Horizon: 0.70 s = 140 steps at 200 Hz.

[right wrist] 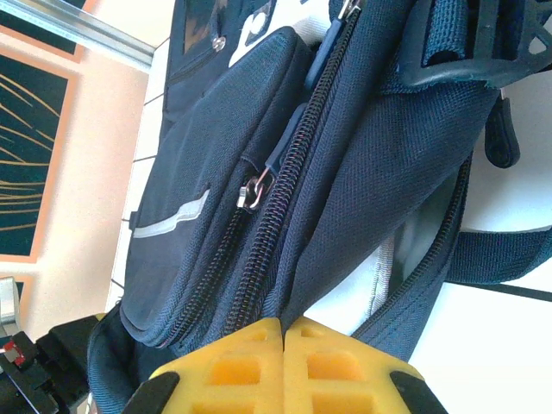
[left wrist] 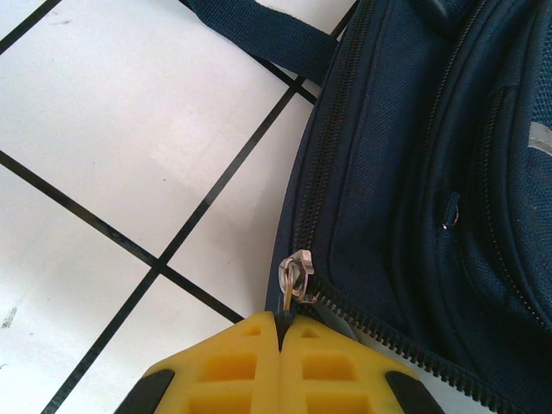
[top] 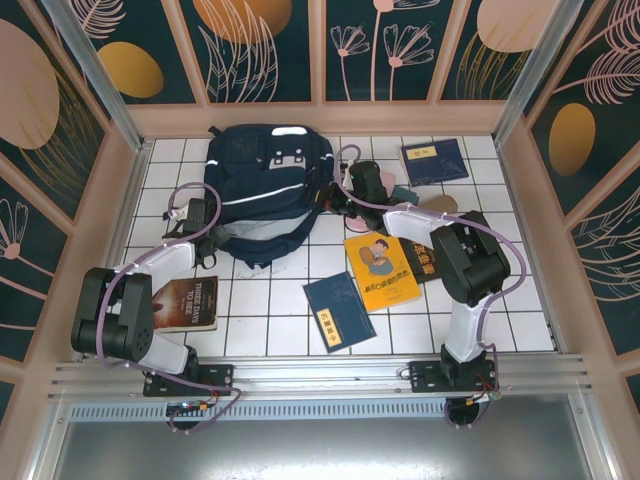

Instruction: Pack the student bag

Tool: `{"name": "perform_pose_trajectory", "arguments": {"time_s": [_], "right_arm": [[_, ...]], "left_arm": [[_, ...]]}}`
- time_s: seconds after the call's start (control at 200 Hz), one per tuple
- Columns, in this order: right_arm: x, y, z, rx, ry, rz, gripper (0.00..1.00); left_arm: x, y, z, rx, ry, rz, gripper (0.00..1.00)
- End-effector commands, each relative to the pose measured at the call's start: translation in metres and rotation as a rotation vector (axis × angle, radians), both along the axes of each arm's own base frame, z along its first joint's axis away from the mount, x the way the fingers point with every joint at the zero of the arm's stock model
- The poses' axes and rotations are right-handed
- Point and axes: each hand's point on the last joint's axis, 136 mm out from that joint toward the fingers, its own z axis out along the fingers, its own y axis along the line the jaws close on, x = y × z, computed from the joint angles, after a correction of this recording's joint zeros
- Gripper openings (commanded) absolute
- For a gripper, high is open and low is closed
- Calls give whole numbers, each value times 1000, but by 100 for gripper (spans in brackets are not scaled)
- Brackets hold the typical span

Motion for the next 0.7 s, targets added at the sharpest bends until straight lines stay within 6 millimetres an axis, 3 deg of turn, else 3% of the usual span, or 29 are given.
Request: {"name": "perform_pose_trajectory", "arguments": {"time_s": [0.0, 0.045, 0.15, 0.21, 0.345, 0.51, 0.606, 0.696], "right_arm": [[40, -40, 49, -1, -136, -125, 0], [39, -38, 47, 0, -131, -113, 0], [39, -32, 47, 5, -127, -87, 0], [38, -29, 49, 9, -130, -74, 0], [39, -21, 54, 19, -141, -40, 0], [43, -10, 64, 37, -155, 6, 0], [43, -2, 69, 45, -158, 28, 0], [44, 5, 73, 54, -162, 44, 0]], "left_arm": [[-4, 48, 3, 132, 4, 163, 10], [-4, 47, 4, 129, 0, 153, 20], [-3, 44, 18, 126, -33, 125, 30], [-2, 42, 28, 123, -59, 98, 50], [1, 30, 56, 99, -131, 12, 69], [8, 4, 100, 46, -278, -124, 67], [13, -29, 127, 23, -382, -261, 61], [14, -65, 139, 25, -431, -403, 59]]}}
